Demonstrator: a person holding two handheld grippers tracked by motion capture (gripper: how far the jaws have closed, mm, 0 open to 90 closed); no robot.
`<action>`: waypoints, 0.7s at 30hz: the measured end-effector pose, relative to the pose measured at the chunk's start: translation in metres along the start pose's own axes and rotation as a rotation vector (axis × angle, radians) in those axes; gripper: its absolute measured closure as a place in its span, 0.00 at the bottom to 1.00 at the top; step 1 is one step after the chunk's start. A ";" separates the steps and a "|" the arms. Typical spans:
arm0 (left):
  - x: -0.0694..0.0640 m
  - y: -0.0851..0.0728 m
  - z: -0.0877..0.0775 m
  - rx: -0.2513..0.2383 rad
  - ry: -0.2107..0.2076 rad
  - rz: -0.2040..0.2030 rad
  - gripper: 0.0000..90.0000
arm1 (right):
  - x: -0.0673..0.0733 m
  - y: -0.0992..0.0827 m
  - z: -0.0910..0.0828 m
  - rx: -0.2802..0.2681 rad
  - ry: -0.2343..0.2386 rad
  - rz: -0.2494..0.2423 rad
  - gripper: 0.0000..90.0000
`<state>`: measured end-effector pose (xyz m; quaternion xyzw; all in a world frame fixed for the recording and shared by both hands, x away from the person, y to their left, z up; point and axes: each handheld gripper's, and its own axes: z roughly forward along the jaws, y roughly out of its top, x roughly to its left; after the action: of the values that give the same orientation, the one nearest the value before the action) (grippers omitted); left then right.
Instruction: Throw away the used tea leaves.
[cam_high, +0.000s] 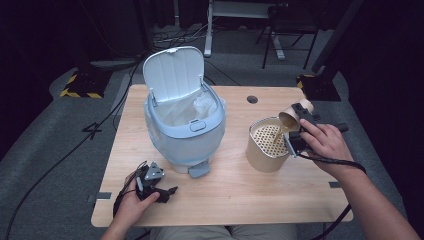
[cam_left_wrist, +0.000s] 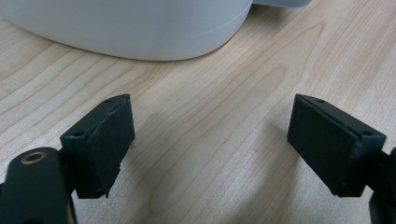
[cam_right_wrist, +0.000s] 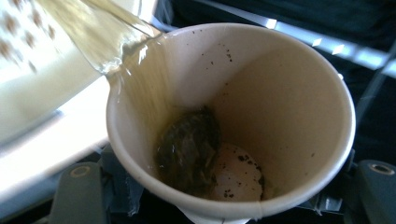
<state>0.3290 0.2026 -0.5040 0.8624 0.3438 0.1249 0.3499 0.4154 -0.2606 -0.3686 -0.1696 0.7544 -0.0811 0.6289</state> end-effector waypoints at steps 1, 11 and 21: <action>0.000 0.000 0.000 0.000 0.000 0.001 0.17 | 0.001 0.002 -0.001 0.019 -0.026 -0.046 0.33; 0.000 0.000 0.000 0.000 0.000 0.000 0.17 | 0.013 0.018 -0.007 0.142 -0.231 -0.446 0.33; 0.000 0.000 0.000 0.000 0.000 0.000 0.17 | 0.010 0.027 -0.010 0.138 -0.281 -0.545 0.33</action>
<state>0.3290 0.2026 -0.5040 0.8625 0.3437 0.1248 0.3499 0.3995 -0.2400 -0.3854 -0.3321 0.5795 -0.2735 0.6922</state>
